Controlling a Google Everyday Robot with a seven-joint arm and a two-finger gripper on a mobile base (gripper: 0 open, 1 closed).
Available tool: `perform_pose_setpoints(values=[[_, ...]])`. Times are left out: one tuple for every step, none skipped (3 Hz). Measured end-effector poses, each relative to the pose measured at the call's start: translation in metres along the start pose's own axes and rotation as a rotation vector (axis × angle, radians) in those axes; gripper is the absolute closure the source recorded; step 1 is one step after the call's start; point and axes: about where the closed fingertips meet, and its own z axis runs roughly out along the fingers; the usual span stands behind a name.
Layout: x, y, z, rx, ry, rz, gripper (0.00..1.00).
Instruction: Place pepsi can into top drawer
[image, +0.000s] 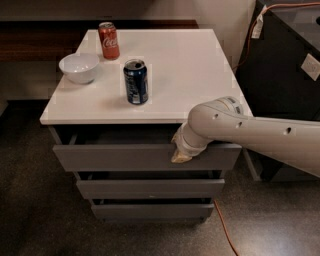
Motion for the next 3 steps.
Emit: perform_pose_setpoints(values=[[0.0,0.0,0.0,0.0,0.0,0.0,0.98],[0.0,0.0,0.0,0.0,0.0,0.0,1.0],[0.0,0.0001,-0.0001,0.0,0.0,0.0,1.0]])
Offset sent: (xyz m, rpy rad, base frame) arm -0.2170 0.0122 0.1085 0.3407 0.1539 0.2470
